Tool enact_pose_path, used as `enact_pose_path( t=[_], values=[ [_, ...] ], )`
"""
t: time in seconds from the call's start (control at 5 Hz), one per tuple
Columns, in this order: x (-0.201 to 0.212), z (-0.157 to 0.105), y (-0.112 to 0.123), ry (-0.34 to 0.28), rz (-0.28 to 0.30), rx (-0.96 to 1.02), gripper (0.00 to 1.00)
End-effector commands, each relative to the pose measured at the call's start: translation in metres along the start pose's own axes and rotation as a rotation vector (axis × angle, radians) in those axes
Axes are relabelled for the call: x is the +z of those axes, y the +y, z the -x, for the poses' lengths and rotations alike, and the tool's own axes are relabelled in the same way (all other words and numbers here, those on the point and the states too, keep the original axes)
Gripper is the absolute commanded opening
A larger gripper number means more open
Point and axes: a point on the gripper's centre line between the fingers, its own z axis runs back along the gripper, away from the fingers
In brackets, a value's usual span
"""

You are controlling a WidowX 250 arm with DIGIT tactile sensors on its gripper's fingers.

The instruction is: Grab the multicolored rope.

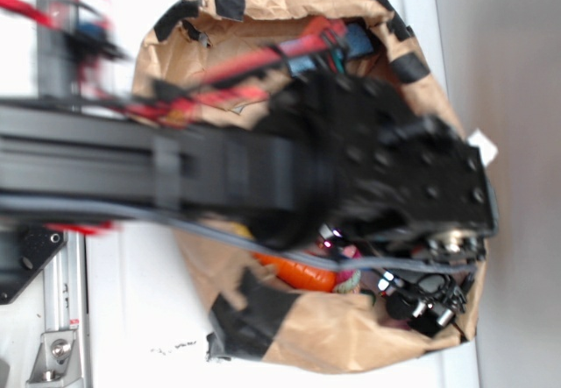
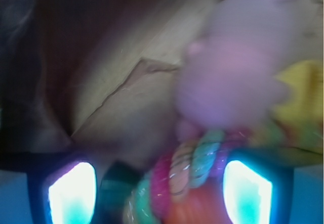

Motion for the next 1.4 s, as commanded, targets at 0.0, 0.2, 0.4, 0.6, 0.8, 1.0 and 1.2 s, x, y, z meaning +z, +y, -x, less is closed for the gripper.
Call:
enact_pose_path(
  t=[0.0, 0.2, 0.4, 0.6, 0.8, 1.0, 1.2],
  values=[
    [0.001, 0.022, 0.010, -0.089, -0.067, -0.153, 0.00],
    [0.029, 0.031, 0.022, -0.090, -0.036, -0.126, 0.00],
    [0.054, 0.041, 0.048, -0.132, -0.017, -0.095, 0.00],
    [0.062, 0.040, 0.063, -0.150, 0.017, -0.085, 0.00],
    [0.073, 0.028, 0.074, -0.221, 0.075, -0.174, 0.00],
    [0.102, 0.011, 0.089, -0.445, 0.101, -0.436, 0.00],
    [0.114, -0.009, 0.093, -0.396, -0.003, -0.611, 0.00]
  ],
)
